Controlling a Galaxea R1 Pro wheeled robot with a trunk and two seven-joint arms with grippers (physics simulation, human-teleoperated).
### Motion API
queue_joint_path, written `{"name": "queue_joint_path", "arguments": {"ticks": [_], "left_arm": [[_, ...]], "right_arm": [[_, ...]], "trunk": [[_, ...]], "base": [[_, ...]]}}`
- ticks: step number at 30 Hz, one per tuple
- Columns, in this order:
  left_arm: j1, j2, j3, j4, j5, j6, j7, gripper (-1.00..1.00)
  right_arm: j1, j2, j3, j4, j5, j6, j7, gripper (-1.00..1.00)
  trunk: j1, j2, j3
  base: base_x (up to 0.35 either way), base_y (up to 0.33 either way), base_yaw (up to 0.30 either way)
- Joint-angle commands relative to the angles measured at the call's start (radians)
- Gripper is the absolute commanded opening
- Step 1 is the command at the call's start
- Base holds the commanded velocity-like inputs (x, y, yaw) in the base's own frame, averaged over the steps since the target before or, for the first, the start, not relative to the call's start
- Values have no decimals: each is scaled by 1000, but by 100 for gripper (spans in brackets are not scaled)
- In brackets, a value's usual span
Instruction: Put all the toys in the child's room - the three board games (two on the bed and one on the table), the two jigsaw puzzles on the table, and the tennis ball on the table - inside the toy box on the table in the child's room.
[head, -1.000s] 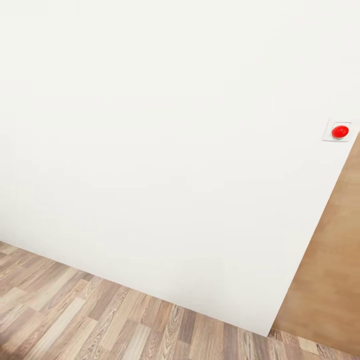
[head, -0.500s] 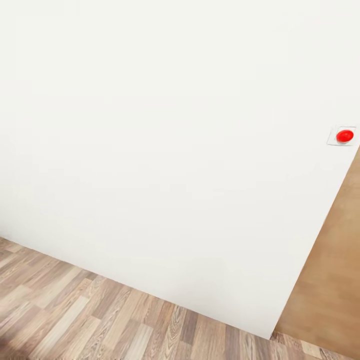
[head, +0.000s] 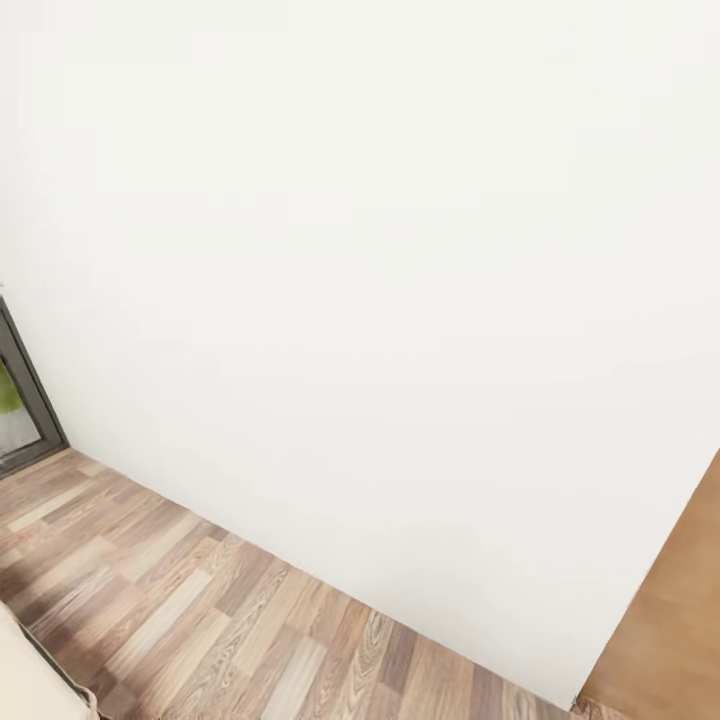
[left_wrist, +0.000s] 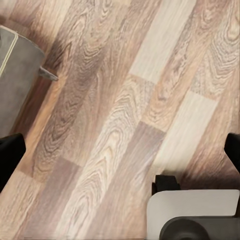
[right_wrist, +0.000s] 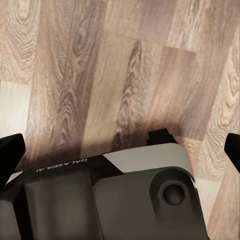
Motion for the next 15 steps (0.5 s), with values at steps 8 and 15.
{"name": "queue_joint_path", "arguments": {"ticks": [8,15], "left_arm": [[-1,-6,-1,5,-2,-4,1,100],[-1,-13,-1,5,-1,-4,1,100]], "right_arm": [[1,1,-3,-3,-4,5,-4,100],[1,1,-2,-3,-4,5,-4,100]], "trunk": [[0,-1,2],[-8,13,11]], "base": [[-74,-112,275],[-42,-67,275]]}}
